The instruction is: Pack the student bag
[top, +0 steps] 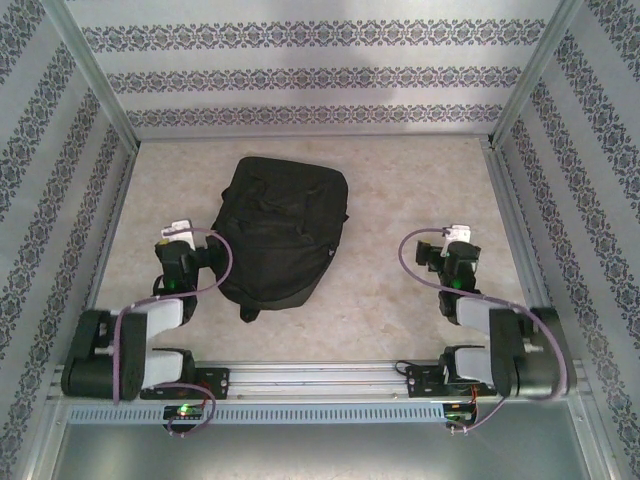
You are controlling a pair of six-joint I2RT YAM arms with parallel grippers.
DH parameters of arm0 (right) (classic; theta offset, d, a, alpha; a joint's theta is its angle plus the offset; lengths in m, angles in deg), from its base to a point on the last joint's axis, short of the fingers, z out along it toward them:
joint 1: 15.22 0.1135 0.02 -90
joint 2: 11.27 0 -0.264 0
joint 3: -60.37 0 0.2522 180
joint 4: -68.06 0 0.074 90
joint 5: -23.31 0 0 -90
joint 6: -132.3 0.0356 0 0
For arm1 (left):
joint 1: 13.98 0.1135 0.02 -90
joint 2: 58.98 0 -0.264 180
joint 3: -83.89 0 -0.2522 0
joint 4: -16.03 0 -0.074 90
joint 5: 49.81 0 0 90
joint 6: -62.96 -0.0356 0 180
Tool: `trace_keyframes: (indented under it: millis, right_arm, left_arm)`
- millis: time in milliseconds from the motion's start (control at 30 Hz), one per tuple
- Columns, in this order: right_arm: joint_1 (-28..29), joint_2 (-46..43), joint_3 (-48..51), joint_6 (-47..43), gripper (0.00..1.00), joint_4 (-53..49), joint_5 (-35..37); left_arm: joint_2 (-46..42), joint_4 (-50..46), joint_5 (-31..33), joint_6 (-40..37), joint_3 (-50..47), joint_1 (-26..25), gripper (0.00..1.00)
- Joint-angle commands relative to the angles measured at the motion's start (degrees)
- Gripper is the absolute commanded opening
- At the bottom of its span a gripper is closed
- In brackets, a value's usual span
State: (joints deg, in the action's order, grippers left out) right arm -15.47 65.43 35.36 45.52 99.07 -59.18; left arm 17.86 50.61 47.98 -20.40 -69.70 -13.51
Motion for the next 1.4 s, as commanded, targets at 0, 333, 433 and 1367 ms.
trace_keyframes:
  millis: [0,333,433,1367]
  right_arm:
    - [-0.41,11.41,0.67,1.18,0.98,29.3,-4.87]
    - [0.87,10.02,-11.23,-1.59,0.98,5.97,-6.63]
    - [0.99,9.95,-11.29,-1.71,0.98,5.45,-6.61]
    - [1.39,9.79,-10.86,-1.98,0.98,6.11,-5.93]
  left_arm:
    - [16.39,32.46,-6.07,-2.25,-3.41,1.9,1.0]
    - [13.49,5.43,-6.3,-4.39,8.93,0.78,1.0]
    - [13.8,6.31,-6.3,-4.37,8.63,0.76,1.0]
    - [16.41,33.31,-3.35,-2.49,-4.34,1.13,1.0]
